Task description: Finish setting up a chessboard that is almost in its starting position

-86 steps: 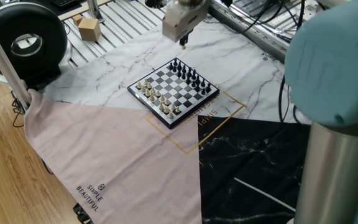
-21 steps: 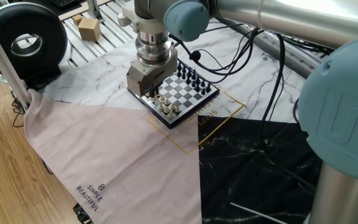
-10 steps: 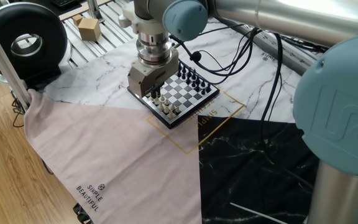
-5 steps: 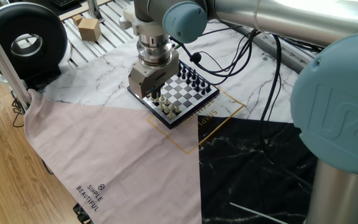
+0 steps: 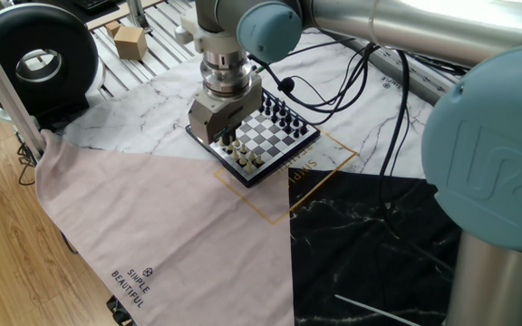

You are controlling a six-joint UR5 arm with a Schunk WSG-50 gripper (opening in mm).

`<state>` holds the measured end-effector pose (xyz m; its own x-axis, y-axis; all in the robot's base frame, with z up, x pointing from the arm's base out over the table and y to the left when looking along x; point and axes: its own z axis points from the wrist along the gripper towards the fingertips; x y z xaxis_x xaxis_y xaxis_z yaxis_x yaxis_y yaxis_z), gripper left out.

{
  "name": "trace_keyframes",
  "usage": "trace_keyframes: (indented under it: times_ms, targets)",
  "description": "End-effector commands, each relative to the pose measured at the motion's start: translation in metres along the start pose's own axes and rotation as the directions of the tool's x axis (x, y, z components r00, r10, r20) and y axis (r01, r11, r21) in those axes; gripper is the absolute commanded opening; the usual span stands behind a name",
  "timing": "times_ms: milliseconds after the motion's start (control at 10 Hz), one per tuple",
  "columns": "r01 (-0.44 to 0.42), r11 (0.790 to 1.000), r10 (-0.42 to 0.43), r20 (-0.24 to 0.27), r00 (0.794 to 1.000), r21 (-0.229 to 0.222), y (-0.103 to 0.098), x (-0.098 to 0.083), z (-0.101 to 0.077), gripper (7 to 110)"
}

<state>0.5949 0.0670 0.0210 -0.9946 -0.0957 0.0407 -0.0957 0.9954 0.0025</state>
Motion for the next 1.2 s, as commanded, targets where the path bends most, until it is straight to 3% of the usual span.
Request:
trace_keyframes:
  times_ms: [0,1100]
  targets:
    - [-0.008,1.0,0.008,-0.005,1.0,-0.014,0.0021,0.0005,0.0003,7]
    - [-0.011,1.0,0.011,0.002,1.0,-0.014,0.0031,-0.0036,0.0012,7]
